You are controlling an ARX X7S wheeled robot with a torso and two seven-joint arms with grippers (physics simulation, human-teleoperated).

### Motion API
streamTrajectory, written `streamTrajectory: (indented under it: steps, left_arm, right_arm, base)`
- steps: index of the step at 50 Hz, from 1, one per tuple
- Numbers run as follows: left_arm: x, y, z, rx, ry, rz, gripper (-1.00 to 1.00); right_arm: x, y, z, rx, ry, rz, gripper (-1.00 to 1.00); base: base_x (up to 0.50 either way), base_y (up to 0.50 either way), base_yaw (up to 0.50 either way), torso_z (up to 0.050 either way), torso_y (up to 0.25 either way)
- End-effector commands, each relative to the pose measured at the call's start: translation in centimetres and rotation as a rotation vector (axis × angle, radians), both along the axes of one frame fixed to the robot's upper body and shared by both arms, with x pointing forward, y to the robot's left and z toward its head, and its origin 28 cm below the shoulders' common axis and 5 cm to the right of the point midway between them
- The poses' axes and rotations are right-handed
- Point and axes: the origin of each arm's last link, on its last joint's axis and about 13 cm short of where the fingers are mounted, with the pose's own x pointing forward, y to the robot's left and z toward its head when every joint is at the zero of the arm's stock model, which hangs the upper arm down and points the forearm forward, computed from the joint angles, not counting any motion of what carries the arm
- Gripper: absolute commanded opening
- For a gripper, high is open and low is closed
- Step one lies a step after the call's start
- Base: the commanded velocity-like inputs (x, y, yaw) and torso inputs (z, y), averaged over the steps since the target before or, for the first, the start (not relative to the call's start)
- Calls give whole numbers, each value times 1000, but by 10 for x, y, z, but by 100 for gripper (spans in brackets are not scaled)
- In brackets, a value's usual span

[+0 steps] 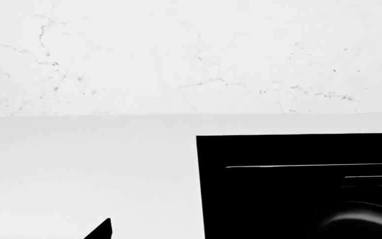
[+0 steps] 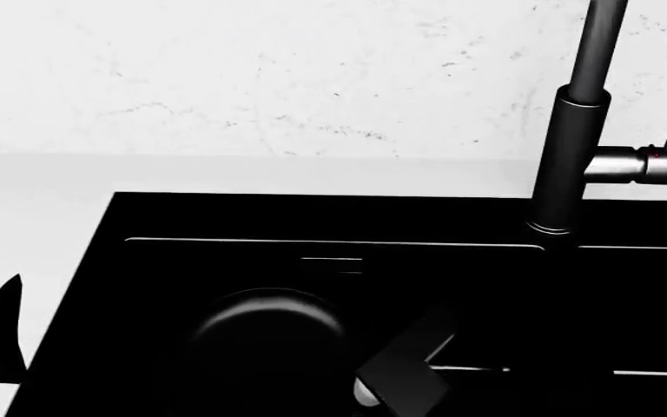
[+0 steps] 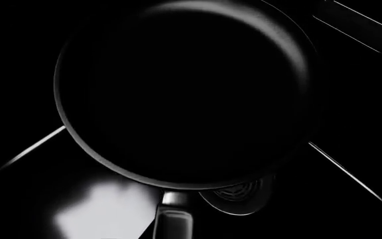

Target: Pick the pan and sponge and place them into the sink. Then turn on the water.

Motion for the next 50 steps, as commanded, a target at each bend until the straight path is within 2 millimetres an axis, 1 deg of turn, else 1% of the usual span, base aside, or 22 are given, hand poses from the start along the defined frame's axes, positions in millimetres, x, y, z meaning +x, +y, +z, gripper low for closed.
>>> streamTrajectory:
  steps: [1, 5, 6, 9, 12, 15, 18, 21, 22, 25, 30, 32, 41, 50]
  left_arm:
    - [0, 2, 0, 4, 1, 3, 100]
    - [-1, 3, 1, 5, -1, 3, 100]
    - [2, -1, 1, 4, -2, 5, 100]
    - [5, -7, -1, 5, 0, 7, 100]
    - [0, 1, -2, 4, 3, 7, 100]
    - [4, -5, -1, 4, 2, 9, 100]
    - [1, 0, -2, 1, 3, 8, 100]
    - [4, -4, -4, 0, 6, 9, 100]
    - [2, 0, -3, 2, 6, 9, 100]
    - [1, 0, -2, 3, 3, 9, 100]
    - [5, -5, -3, 5, 7, 10, 100]
    - [1, 1, -3, 5, 7, 11, 100]
    - [1, 2, -5, 4, 10, 16, 100]
    - [3, 0, -6, 1, 13, 19, 100]
  right_arm:
    - [15, 9, -8, 21, 7, 42, -100]
    - [19, 10, -15, 16, 25, 50, -100]
    - [21, 11, -18, 15, 32, 53, -100]
    - [22, 13, -25, 10, 53, 61, -100]
    - [24, 15, -30, 8, 63, 66, -100]
    - [27, 16, -34, 6, 69, 65, -100]
    - [30, 16, -40, 4, 79, 62, -100]
    - [32, 17, -46, 3, 89, 64, -100]
    - [34, 17, -49, 3, 91, 63, -100]
    - [38, 19, -54, 7, 94, 64, -100]
    - [43, 21, -66, 4, 114, 74, -100]
    - [47, 22, -71, 9, 124, 78, -100]
    - [42, 22, -68, 16, 156, 92, -100]
    - [44, 20, -63, 9, 172, 100, -100]
  base:
    - [0, 0, 0, 10, 0]
    - [0, 0, 0, 0, 3]
    - [0, 0, 0, 0, 0]
    - [0, 0, 0, 0, 0]
    - [0, 0, 0, 0, 3]
    - [0, 0, 0, 0, 0]
    - [0, 0, 0, 0, 0]
    - [0, 0, 0, 0, 3]
    - [0, 0, 0, 10, 0]
    - [0, 0, 0, 0, 0]
    - [0, 0, 0, 0, 2]
    - [0, 0, 0, 0, 0]
    - [0, 0, 0, 0, 1]
    - [0, 0, 0, 1, 1]
